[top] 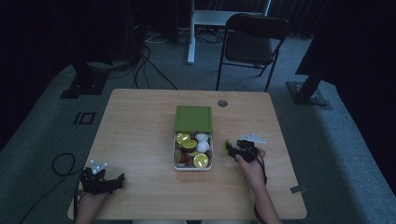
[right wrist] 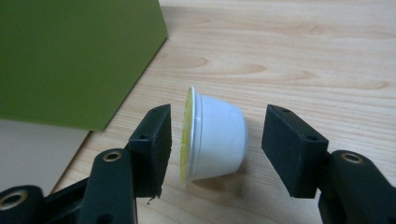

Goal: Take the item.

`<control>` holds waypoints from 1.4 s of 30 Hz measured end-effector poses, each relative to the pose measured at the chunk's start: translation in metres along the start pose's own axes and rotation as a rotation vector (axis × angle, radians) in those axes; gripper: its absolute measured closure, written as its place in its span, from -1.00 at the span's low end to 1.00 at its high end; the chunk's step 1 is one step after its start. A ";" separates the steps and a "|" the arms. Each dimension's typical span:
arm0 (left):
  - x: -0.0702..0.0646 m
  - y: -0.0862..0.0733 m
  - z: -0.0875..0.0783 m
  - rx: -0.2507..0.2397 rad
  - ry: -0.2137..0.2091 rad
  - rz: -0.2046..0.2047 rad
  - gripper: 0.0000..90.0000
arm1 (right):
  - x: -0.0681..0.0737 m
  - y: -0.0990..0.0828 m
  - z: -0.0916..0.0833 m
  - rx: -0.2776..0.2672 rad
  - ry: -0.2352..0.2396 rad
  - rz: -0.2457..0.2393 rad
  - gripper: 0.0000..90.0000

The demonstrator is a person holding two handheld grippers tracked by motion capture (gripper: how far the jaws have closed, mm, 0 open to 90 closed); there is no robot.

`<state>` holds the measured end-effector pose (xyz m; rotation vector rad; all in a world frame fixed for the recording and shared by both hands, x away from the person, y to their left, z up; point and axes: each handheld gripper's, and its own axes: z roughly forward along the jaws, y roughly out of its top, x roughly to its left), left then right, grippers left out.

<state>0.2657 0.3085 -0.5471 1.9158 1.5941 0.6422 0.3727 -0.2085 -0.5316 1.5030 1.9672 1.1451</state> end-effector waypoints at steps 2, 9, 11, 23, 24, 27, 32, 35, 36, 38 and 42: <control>0.000 0.000 0.000 0.000 0.000 0.000 -0.99 | 0.000 0.001 -0.005 -0.012 0.002 -0.004 -0.08; 0.000 0.000 0.000 0.000 0.000 0.000 -0.99 | -0.003 0.004 -0.021 -0.048 0.004 -0.002 -0.12; 0.000 0.000 0.000 -0.001 0.000 0.000 -0.99 | -0.005 0.004 -0.025 -0.050 0.002 -0.012 -0.14; 0.000 0.000 0.000 -0.001 0.000 0.000 -0.99 | -0.019 -0.004 -0.041 -0.055 -0.014 -0.006 -0.33; 0.000 0.000 0.000 -0.001 0.000 0.000 -0.99 | -0.021 -0.006 -0.042 -0.056 -0.021 -0.006 -0.33; 0.000 0.000 0.000 -0.001 0.001 -0.001 -0.99 | -0.026 -0.012 -0.045 -0.053 -0.031 0.005 -0.35; 0.000 0.000 0.000 0.000 0.001 0.000 -0.99 | -0.036 -0.022 -0.050 -0.041 -0.042 0.022 -0.39; 0.000 0.000 0.000 0.000 0.001 0.001 -0.99 | -0.040 -0.026 -0.054 -0.041 -0.062 0.019 -0.43; 0.000 0.000 0.000 0.000 0.001 0.000 -0.99 | -0.041 -0.027 -0.055 -0.040 -0.066 0.020 -0.45; 0.000 0.000 0.000 0.000 0.000 0.000 -0.99 | -0.044 -0.029 -0.057 -0.037 -0.074 0.019 -0.48; 0.000 0.000 0.000 0.000 0.001 0.001 -0.99 | -0.048 -0.032 -0.060 -0.039 -0.086 0.020 -0.55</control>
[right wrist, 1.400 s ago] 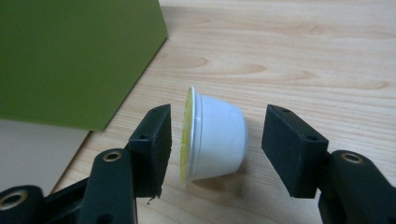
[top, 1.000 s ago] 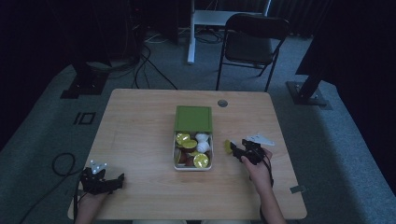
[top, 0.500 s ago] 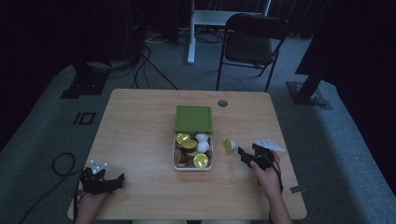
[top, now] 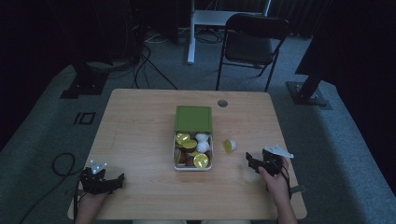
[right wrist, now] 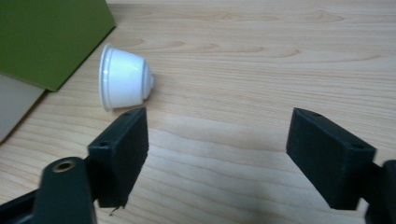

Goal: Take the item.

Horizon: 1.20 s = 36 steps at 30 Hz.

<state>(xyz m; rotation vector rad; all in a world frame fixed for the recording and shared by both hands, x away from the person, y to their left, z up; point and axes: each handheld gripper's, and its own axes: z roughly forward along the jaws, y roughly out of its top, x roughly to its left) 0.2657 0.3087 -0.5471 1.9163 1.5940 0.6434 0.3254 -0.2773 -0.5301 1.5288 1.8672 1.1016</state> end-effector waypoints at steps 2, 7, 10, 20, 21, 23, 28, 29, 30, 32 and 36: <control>0.000 0.000 0.000 0.000 0.000 0.000 -0.99 | -0.001 -0.001 -0.002 0.002 -0.004 -0.002 -0.55; 0.000 0.000 0.000 0.000 0.000 0.000 -0.99 | -0.007 -0.007 -0.006 0.006 -0.028 0.001 -0.61; 0.000 0.000 0.000 0.000 0.000 0.000 -0.99 | -0.011 -0.010 -0.009 0.014 -0.037 0.007 -0.70; 0.000 0.000 0.000 0.000 0.000 0.000 -0.99 | -0.023 -0.021 -0.016 0.043 -0.073 0.003 -0.70; 0.000 0.000 0.000 0.000 0.000 0.000 -0.99 | -0.024 -0.022 -0.017 0.048 -0.076 -0.001 -0.70; 0.000 0.000 0.000 0.000 0.002 -0.002 -0.99 | -0.026 -0.023 -0.017 0.054 -0.081 -0.002 -0.70; 0.000 0.000 0.000 0.001 0.002 -0.001 -0.99 | -0.029 -0.027 -0.019 0.080 -0.105 -0.013 -0.70; 0.000 0.000 0.000 0.000 0.002 -0.002 -0.99 | -0.030 -0.028 -0.019 0.083 -0.106 -0.016 -0.70; 0.000 0.000 0.000 0.001 0.002 -0.001 -0.99 | -0.030 -0.029 -0.020 0.085 -0.109 -0.011 -0.70; 0.000 0.000 0.000 0.001 0.002 -0.001 -0.99 | -0.032 -0.031 -0.021 0.090 -0.116 -0.001 -0.70; 0.000 0.000 0.000 0.000 0.002 -0.002 -0.99 | -0.035 -0.034 -0.024 0.090 -0.128 0.016 -0.70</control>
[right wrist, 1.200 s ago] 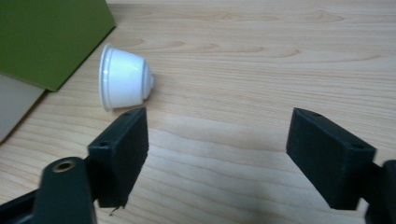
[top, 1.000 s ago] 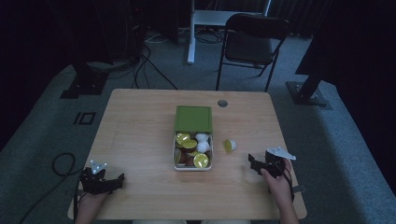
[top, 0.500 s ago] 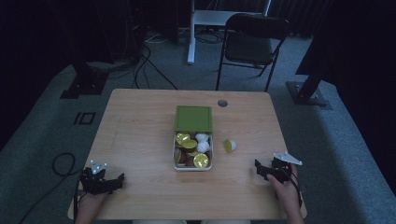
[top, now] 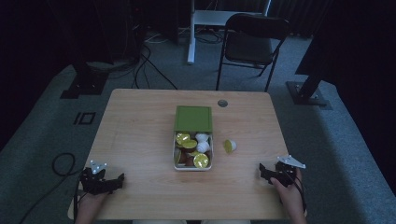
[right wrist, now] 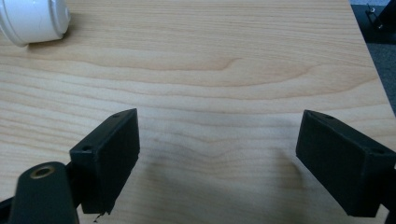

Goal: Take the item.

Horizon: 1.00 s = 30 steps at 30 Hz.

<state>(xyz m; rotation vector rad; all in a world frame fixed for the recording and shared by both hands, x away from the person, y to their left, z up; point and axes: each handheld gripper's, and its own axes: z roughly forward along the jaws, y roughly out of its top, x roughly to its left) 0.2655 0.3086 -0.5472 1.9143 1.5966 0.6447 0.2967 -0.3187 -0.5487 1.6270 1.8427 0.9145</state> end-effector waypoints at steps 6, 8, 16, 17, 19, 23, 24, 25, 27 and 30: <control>0.000 0.000 0.000 0.000 0.000 0.000 -0.99 | 0.002 -0.003 -0.002 0.027 0.002 -0.010 -0.70; 0.000 0.000 0.000 0.000 0.000 0.000 -0.99 | 0.002 -0.004 -0.003 0.042 0.001 -0.018 -0.70; 0.000 0.000 0.000 0.000 0.000 0.000 -0.99 | 0.005 -0.006 -0.004 0.064 -0.017 -0.039 -0.72; 0.000 0.000 0.000 0.001 0.000 0.001 -0.99 | 0.005 -0.006 -0.004 0.065 -0.016 -0.039 -0.72; 0.000 0.000 0.000 0.001 0.000 0.001 -0.99 | 0.005 -0.006 -0.004 0.066 -0.013 -0.041 -0.72; 0.000 0.000 0.000 0.001 0.000 0.001 -0.99 | 0.005 -0.007 -0.004 0.066 -0.013 -0.041 -0.72; 0.000 0.000 0.000 0.001 0.000 0.001 -0.99 | 0.005 -0.006 -0.004 0.066 -0.013 -0.041 -0.72; 0.000 0.000 0.000 0.001 0.000 0.001 -0.99 | 0.005 -0.006 -0.004 0.066 -0.013 -0.041 -0.72; 0.000 0.000 0.000 0.001 0.000 0.001 -0.99 | 0.005 -0.006 -0.004 0.066 -0.013 -0.041 -0.72; 0.000 0.000 0.000 0.001 0.000 0.001 -0.99 | 0.005 -0.006 -0.004 0.066 -0.013 -0.040 -0.72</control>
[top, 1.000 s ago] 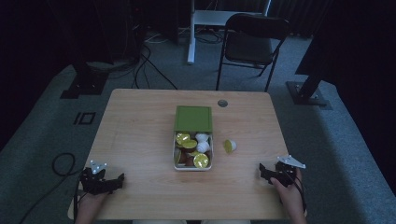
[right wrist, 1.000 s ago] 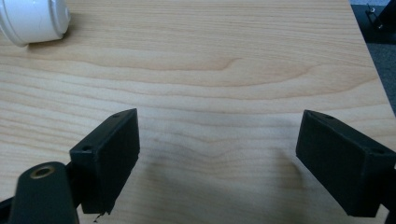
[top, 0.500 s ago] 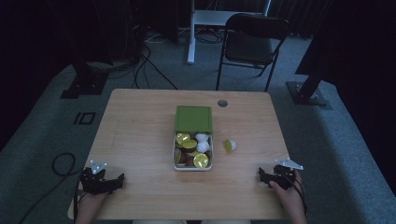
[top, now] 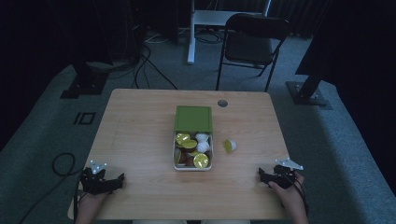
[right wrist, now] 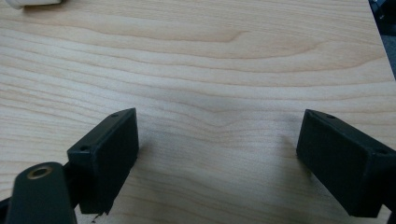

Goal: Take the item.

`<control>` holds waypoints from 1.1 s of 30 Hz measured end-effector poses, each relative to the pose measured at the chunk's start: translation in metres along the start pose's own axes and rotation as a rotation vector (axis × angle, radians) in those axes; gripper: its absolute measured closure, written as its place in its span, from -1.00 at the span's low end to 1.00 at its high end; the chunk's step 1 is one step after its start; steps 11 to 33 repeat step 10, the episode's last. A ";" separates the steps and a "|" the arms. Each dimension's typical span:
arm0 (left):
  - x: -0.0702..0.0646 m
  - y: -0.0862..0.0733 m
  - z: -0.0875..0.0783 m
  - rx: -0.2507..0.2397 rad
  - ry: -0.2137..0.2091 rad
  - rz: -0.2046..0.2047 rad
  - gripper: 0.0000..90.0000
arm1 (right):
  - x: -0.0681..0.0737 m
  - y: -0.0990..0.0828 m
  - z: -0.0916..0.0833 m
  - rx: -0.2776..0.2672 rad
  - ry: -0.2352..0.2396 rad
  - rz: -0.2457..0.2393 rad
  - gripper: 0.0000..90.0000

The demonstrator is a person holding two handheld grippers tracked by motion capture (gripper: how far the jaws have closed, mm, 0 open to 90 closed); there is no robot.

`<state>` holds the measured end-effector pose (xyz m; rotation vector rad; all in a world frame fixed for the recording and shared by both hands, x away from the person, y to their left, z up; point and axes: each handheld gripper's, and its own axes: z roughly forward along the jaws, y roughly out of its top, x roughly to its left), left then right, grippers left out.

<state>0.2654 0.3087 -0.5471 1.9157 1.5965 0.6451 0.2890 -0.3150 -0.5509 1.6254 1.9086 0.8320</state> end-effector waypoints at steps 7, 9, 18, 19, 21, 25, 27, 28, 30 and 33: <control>0.000 0.000 0.000 0.001 0.000 0.000 -0.99 | 0.000 0.001 0.001 0.000 -0.001 0.000 -0.72; 0.000 0.000 0.000 0.000 0.000 -0.001 -0.99 | 0.000 0.001 0.001 0.000 -0.002 0.001 -0.72; 0.000 0.000 0.000 0.000 0.000 -0.001 -0.99 | 0.000 0.001 0.001 0.000 -0.001 0.001 -0.72; 0.000 0.000 0.000 0.000 0.000 -0.001 -0.99 | 0.000 0.001 0.001 0.000 -0.001 0.001 -0.72; 0.000 0.000 0.000 0.000 0.000 -0.001 -0.99 | 0.000 0.001 0.001 0.000 -0.001 0.001 -0.72; 0.000 0.000 0.000 0.000 0.000 -0.001 -0.99 | 0.000 0.001 0.001 0.000 -0.001 0.001 -0.72; 0.000 0.000 0.000 0.000 0.000 -0.001 -0.99 | 0.000 0.001 0.001 0.000 -0.001 0.001 -0.72; 0.000 0.000 0.000 0.000 0.000 -0.001 -0.99 | 0.000 0.001 0.001 0.000 -0.001 0.001 -0.72; 0.000 0.000 0.000 0.000 0.000 -0.001 -0.99 | 0.000 0.001 0.001 0.000 -0.001 0.001 -0.72; 0.000 0.000 0.000 0.000 0.000 -0.001 -0.99 | 0.000 0.001 0.001 0.000 -0.001 0.001 -0.72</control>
